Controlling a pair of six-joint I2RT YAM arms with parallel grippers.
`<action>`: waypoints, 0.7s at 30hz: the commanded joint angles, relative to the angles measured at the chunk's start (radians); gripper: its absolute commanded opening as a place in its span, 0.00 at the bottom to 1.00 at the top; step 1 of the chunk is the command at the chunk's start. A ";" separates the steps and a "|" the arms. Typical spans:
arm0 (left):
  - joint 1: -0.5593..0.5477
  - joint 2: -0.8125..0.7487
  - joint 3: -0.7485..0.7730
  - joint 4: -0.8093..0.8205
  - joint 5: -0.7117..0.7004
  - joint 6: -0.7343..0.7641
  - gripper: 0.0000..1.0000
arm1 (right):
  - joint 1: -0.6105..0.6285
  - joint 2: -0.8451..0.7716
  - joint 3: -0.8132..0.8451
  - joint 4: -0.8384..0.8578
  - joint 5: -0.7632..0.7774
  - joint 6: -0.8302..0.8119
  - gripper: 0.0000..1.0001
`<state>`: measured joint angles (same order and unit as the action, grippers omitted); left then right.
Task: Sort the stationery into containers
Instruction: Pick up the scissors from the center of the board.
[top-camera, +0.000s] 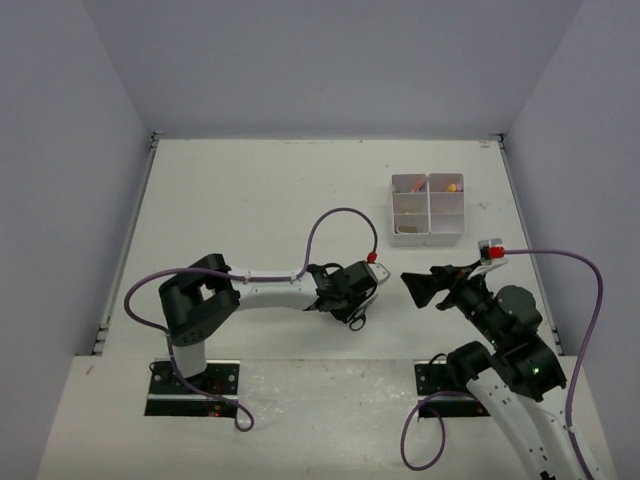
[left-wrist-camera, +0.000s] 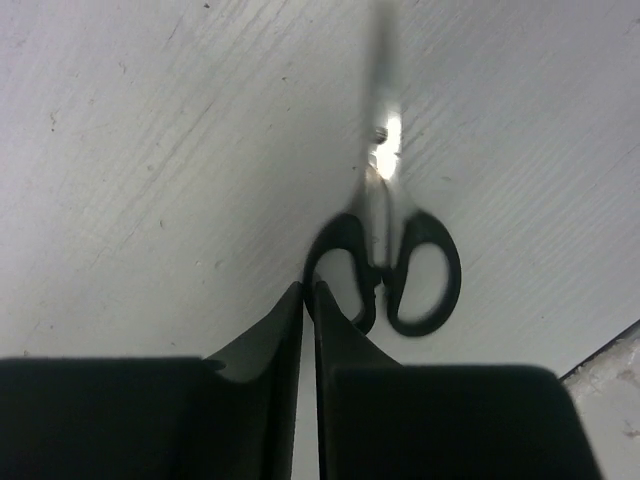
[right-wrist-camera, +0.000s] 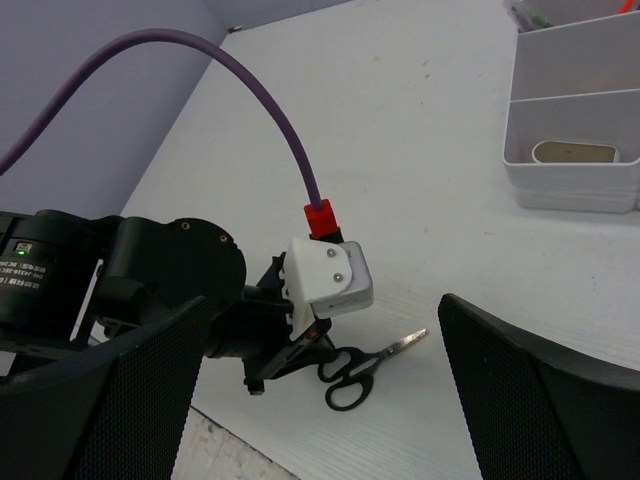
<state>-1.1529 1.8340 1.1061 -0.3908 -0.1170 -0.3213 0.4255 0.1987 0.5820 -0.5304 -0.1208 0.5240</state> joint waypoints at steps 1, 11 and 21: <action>-0.020 0.079 -0.014 -0.069 0.014 -0.001 0.01 | 0.002 -0.048 -0.007 0.027 0.026 0.016 0.99; -0.024 -0.011 -0.046 -0.035 -0.025 -0.011 0.00 | 0.002 -0.058 -0.005 0.026 0.028 0.012 0.99; -0.013 -0.197 -0.097 -0.008 -0.151 -0.084 0.00 | 0.002 -0.170 -0.036 0.076 -0.049 -0.023 0.99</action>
<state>-1.1675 1.7324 1.0165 -0.4015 -0.2063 -0.3649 0.4255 0.0413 0.5537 -0.5067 -0.1043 0.5225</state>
